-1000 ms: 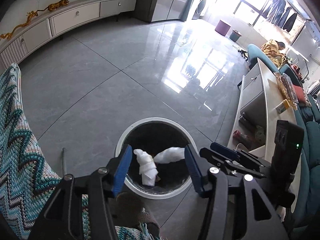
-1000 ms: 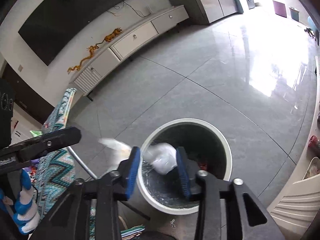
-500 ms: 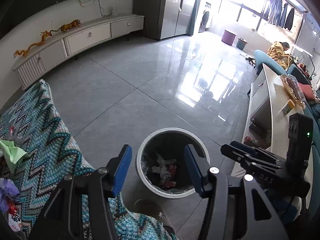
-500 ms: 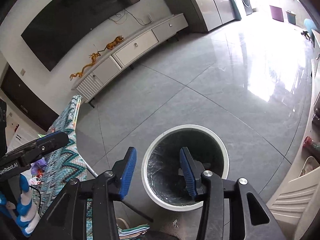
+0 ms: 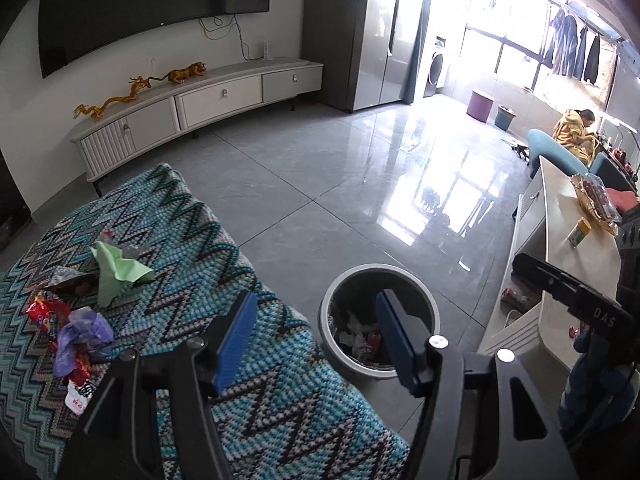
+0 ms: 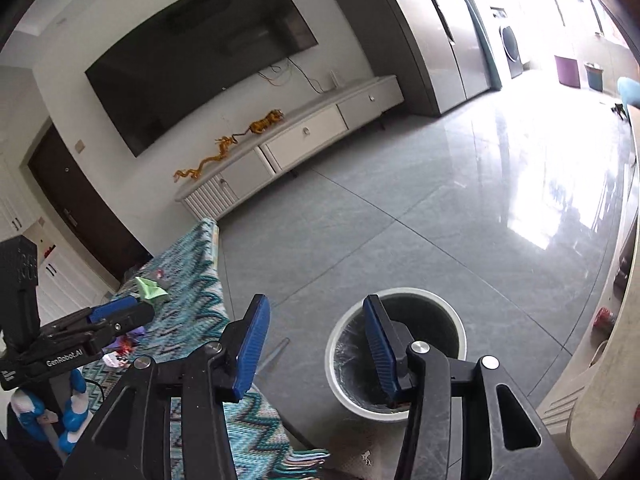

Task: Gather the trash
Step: 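Move both tools back over the trash on the rug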

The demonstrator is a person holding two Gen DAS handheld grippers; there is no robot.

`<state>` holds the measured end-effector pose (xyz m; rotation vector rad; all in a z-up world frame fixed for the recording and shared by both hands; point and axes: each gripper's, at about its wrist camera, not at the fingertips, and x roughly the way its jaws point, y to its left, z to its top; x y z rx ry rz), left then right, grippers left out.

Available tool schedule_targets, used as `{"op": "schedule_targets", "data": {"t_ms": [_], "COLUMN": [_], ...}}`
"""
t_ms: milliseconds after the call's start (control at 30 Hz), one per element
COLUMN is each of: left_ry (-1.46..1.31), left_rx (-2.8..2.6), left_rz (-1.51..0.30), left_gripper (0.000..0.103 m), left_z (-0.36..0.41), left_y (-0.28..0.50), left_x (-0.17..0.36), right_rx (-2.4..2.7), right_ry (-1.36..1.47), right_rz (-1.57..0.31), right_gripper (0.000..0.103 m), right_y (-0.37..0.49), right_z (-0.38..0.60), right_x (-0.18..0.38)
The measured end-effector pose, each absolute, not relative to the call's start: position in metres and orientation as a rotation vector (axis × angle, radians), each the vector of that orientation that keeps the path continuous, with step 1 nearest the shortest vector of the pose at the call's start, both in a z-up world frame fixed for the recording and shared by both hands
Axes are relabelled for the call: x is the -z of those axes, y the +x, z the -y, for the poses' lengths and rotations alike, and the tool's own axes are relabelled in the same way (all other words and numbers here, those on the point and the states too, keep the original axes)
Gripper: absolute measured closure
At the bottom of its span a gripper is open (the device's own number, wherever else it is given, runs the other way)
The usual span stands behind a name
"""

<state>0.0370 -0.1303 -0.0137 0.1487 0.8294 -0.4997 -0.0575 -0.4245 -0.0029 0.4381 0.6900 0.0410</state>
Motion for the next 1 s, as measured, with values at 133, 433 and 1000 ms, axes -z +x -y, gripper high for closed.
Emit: {"op": "schedule_targets", "data": {"t_ms": [133,433,1000], "left_ry": [0.108,0.006,-0.134], "left_rx": [0.452,0.320,0.113], "left_rz": [-0.799,-0.712,-0.650], "left_gripper": [0.043,0.042,0.035], "left_z": [0.089,-0.008,-0.137], "left_y": [0.028,0.002,-0.015], "left_x": [0.001,-0.032,-0.046], "right_rx": [-0.072,-0.134,-0.296], "right_ry": [0.402,0.317,0.195], "right_rz": [-0.654,-0.590,-0.542], "right_gripper": [0.057,0.054,0.049], "right_y": [-0.063,-0.080,-0.079], "right_z": [0.405,0.358,0.280], "right_x": [-0.018,-0.058,-0.095]}}
